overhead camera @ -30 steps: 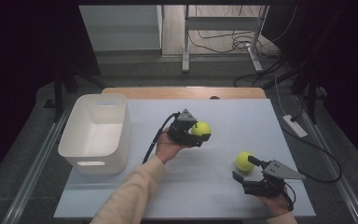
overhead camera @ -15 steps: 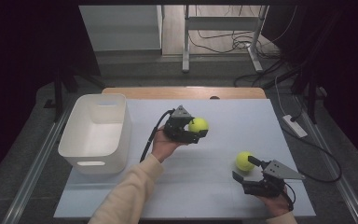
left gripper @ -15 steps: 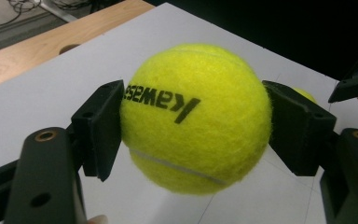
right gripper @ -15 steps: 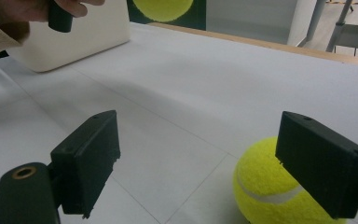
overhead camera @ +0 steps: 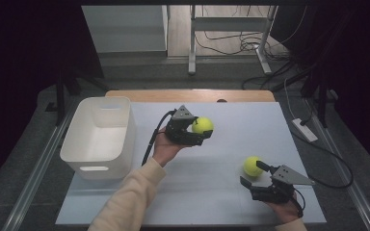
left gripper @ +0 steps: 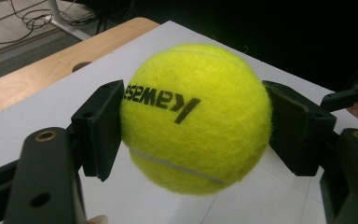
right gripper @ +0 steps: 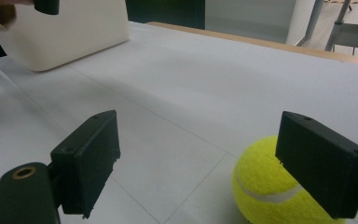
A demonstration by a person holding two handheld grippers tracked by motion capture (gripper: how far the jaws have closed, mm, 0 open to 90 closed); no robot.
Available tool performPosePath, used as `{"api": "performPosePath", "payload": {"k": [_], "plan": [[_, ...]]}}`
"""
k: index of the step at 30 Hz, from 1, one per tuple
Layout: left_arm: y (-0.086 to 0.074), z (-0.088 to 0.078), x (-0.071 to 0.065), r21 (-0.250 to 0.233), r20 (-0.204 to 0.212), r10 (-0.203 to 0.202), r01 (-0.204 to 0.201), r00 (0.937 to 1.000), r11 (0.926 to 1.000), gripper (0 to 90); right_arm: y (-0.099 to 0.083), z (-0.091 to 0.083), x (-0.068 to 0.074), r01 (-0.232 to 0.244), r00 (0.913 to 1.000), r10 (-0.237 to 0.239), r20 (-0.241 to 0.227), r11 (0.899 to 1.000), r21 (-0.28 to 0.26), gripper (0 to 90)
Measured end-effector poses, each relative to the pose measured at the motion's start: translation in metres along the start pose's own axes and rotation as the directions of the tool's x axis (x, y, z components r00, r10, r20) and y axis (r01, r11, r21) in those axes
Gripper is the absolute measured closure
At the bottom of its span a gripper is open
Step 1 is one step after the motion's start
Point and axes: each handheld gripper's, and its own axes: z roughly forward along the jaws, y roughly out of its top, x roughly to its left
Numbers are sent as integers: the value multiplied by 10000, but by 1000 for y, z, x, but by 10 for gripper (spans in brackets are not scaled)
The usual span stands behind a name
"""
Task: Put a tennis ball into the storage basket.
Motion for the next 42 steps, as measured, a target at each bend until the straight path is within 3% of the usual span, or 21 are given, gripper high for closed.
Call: {"api": "performPosePath", "payload": {"k": [9,42], "plan": [[5,-8,-1,-209,-146,128,-131,9998,9997,264,0,0,0,13,10000,-13,14,10000,-8,135],[6,-29,9,-482,-554,24,-51,9985,9988,264,0,0,0,3,9998,-2,211,10000,-69,136]]}}
